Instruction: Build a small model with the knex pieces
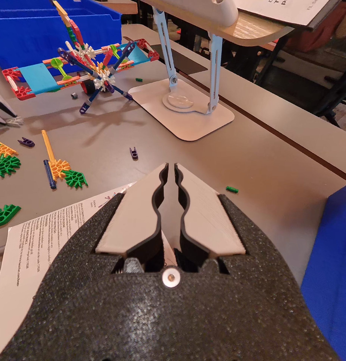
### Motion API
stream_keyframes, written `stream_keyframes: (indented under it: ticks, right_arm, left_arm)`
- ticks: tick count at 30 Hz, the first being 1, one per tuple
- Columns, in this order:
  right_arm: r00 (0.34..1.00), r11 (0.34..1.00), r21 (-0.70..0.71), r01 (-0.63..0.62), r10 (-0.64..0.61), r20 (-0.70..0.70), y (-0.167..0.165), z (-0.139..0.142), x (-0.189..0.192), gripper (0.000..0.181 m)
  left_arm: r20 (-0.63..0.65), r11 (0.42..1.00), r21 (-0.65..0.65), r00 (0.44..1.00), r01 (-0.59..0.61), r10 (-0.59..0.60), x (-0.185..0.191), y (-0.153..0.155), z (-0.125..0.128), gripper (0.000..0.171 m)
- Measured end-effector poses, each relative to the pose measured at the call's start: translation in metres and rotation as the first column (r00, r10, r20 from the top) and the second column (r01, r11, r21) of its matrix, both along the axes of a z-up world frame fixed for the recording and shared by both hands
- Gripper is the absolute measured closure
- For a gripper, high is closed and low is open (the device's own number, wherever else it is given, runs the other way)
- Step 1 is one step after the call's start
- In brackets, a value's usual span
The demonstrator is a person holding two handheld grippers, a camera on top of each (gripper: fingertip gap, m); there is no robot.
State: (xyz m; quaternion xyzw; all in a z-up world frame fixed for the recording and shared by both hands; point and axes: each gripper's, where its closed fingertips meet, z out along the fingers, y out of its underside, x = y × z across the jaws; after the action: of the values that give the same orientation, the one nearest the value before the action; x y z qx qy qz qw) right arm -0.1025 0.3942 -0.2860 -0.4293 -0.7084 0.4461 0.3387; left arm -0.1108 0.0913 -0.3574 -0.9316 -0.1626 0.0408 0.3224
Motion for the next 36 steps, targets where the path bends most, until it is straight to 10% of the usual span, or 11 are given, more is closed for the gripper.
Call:
stream_keyframes:
  ticks: [15,36]
  right_arm:
    - [0.999,0.999,-0.025,0.023,-0.024,-0.022,0.008,0.010,0.001,0.175]
    - [0.999,0.994,-0.104,0.030,-0.032,-0.016,0.011,0.020,0.004,0.175]
  left_arm:
    - [-0.120,0.993,-0.003,0.985,0.122,-0.121,0.015,0.017,0.012,0.161]
    - [-0.300,0.898,0.150,0.885,0.414,-0.358,0.056,0.153,0.052,0.161]
